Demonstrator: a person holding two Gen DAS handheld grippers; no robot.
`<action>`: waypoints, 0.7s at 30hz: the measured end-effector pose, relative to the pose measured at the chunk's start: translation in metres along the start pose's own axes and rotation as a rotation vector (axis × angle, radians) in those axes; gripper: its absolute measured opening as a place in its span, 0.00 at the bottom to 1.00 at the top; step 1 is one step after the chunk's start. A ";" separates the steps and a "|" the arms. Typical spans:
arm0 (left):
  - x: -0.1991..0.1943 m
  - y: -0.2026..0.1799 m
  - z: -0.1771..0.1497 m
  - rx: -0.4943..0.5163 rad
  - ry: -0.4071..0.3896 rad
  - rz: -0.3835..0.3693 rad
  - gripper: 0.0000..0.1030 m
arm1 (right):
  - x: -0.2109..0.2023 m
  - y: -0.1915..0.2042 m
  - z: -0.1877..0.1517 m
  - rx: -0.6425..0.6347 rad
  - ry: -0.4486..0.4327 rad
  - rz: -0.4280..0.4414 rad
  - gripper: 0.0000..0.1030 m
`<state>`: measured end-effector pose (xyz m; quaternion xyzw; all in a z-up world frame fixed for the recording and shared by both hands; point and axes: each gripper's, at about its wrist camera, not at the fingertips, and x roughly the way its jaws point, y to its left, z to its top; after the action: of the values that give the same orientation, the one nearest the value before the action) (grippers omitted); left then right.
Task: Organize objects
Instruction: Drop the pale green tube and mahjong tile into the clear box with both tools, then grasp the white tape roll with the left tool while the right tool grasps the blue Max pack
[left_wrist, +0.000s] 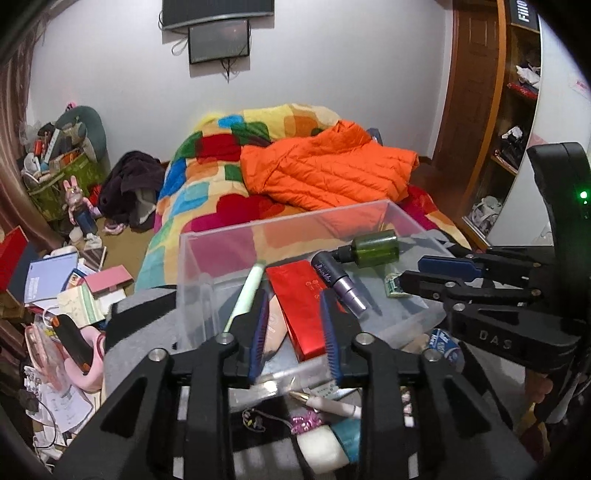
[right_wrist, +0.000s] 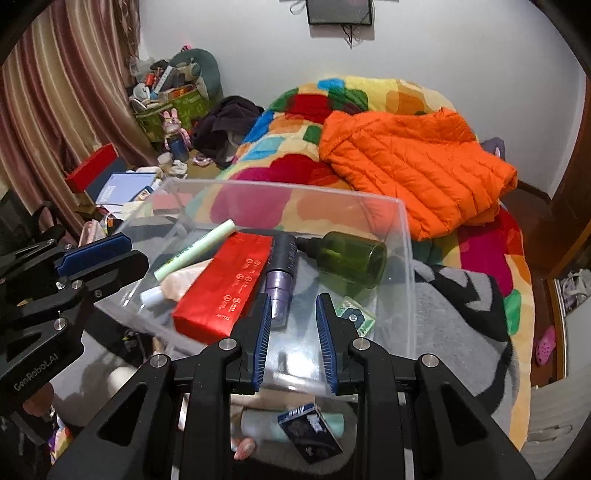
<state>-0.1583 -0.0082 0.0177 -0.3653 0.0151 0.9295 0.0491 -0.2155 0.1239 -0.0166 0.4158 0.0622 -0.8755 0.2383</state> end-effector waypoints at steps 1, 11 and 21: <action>-0.007 -0.001 -0.002 0.002 -0.012 0.004 0.37 | -0.004 0.000 0.000 -0.004 -0.007 0.003 0.22; -0.044 0.002 -0.040 0.005 -0.031 -0.013 0.50 | -0.046 -0.003 -0.033 -0.026 -0.066 0.008 0.36; -0.039 0.006 -0.100 0.016 0.076 -0.015 0.56 | -0.033 -0.011 -0.078 -0.043 0.025 0.002 0.43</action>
<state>-0.0631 -0.0238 -0.0292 -0.3998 0.0216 0.9145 0.0585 -0.1481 0.1698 -0.0431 0.4217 0.0838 -0.8684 0.2471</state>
